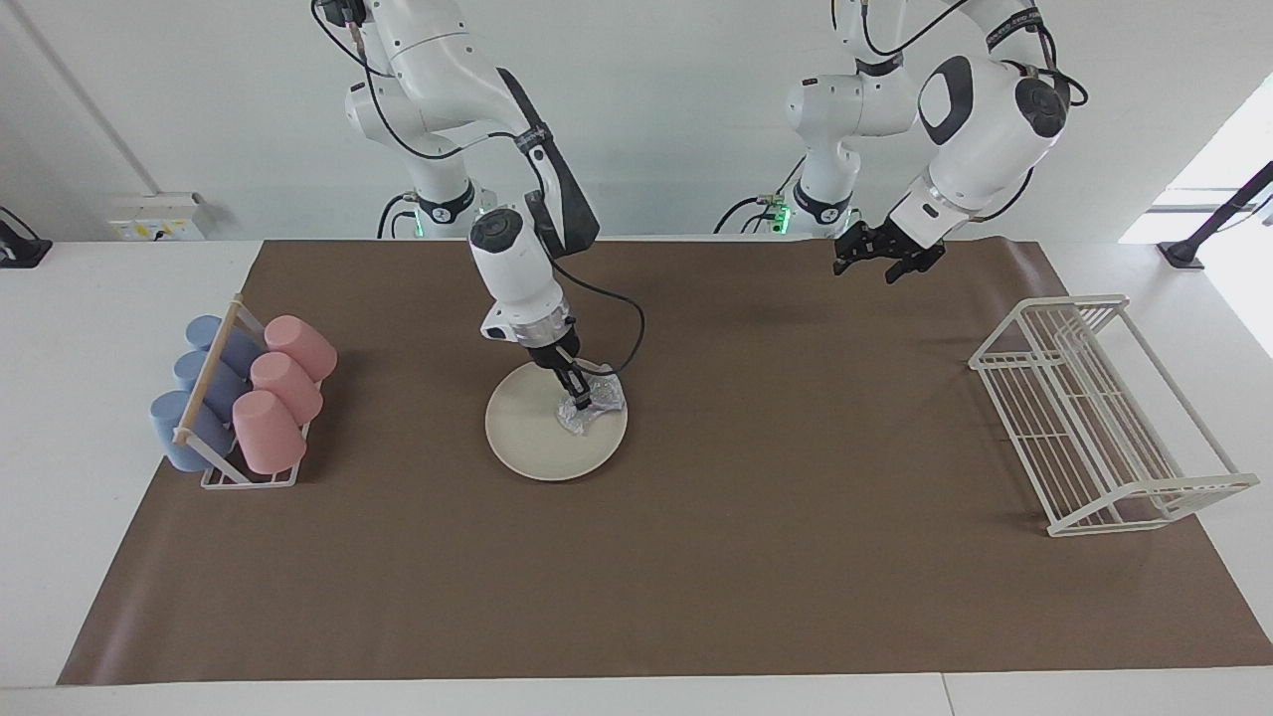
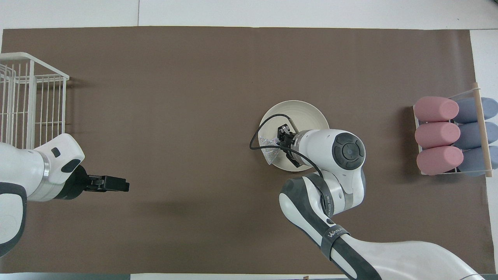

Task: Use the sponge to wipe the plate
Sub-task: 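Rub the sponge around the plate surface with the right gripper, then carry the sponge toward the left gripper while the left gripper reaches in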

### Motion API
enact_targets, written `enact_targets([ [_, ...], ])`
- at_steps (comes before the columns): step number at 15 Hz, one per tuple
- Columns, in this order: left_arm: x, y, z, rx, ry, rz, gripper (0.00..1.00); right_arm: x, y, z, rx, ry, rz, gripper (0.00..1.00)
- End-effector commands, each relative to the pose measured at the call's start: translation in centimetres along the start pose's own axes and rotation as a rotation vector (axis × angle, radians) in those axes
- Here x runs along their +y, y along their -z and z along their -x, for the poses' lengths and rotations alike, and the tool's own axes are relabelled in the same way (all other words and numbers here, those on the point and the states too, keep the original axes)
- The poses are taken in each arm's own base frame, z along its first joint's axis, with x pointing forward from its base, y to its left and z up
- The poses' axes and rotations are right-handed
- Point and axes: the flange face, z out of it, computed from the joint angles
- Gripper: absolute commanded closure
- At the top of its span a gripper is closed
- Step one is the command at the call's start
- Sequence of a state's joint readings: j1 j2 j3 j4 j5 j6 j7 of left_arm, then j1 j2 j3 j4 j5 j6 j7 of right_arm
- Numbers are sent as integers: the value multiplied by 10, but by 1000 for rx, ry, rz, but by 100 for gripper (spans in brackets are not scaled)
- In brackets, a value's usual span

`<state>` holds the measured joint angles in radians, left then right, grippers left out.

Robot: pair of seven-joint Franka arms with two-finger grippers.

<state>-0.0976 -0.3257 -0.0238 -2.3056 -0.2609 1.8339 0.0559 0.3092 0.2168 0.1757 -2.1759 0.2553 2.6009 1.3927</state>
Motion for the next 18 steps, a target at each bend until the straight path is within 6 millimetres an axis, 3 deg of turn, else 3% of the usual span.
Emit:
enact_targets([
  [1, -1, 5, -3, 5, 24, -16, 0, -23, 72, 20, -29, -56, 42, 100],
  [3, 0, 7, -5, 18, 115, 72, 0, -36, 124, 27, -39, -69, 89, 100],
  [7, 18, 16, -9, 27, 238, 448, 0, -41, 226, 61, 26, -129, 116, 100],
  [9, 31, 20, -10, 24, 273, 598, 0, -37, 257, 74, 40, -161, 138, 100],
  [10, 38, 23, -11, 25, 286, 664, 0, -36, 264, 81, 50, -188, 147, 100],
  [13, 56, 25, -10, 19, 328, 845, 0, -27, 256, 146, 97, -235, 132, 100],
  [16, 97, 26, -9, 13, 322, 966, 0, -21, 247, 195, 88, -279, 103, 100],
  [18, 126, 12, 2, 9, 308, 966, 0, -17, 241, 202, 131, -251, 101, 100],
])
